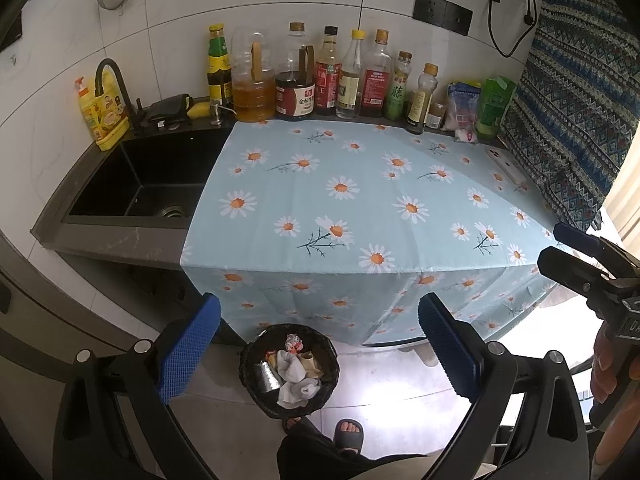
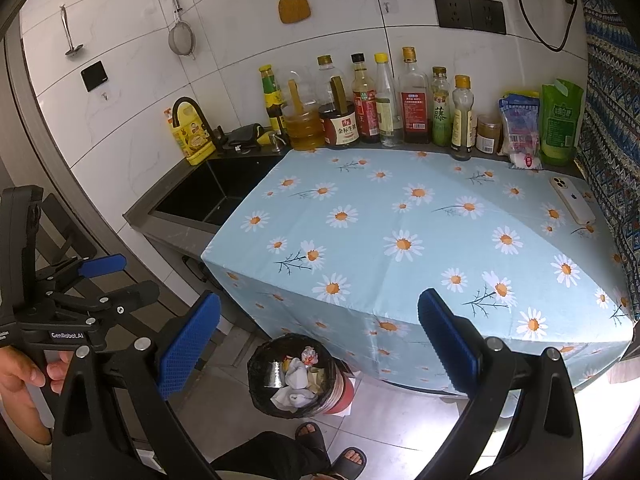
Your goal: Collect trash
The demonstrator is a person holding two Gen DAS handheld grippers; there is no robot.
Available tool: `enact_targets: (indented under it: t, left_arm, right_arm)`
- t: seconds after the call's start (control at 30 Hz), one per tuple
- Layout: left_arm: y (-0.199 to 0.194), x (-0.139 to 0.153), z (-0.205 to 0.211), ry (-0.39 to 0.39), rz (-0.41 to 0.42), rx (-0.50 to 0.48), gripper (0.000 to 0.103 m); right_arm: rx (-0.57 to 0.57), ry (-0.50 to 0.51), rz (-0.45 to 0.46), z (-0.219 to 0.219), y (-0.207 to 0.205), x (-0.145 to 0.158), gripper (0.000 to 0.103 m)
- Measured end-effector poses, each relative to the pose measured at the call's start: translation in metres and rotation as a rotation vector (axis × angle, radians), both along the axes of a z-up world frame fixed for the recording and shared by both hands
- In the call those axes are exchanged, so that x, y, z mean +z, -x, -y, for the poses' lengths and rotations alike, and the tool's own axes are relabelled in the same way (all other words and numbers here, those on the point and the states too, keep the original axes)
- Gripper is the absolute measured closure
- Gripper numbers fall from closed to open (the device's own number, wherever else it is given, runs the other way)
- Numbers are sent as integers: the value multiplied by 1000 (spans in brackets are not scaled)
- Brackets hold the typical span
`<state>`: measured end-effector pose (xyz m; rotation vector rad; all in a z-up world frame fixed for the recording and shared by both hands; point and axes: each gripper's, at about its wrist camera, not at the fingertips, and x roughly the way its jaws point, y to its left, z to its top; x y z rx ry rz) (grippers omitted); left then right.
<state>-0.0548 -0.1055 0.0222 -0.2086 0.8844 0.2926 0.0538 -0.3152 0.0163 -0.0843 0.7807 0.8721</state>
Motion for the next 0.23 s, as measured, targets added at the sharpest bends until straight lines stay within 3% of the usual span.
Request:
enact_targets:
  t: [0.23]
  left_arm:
    - [-1,0,2,-1,-2,-7,7]
  right_arm:
    - [1,1,-4,-1,-2,-2,5]
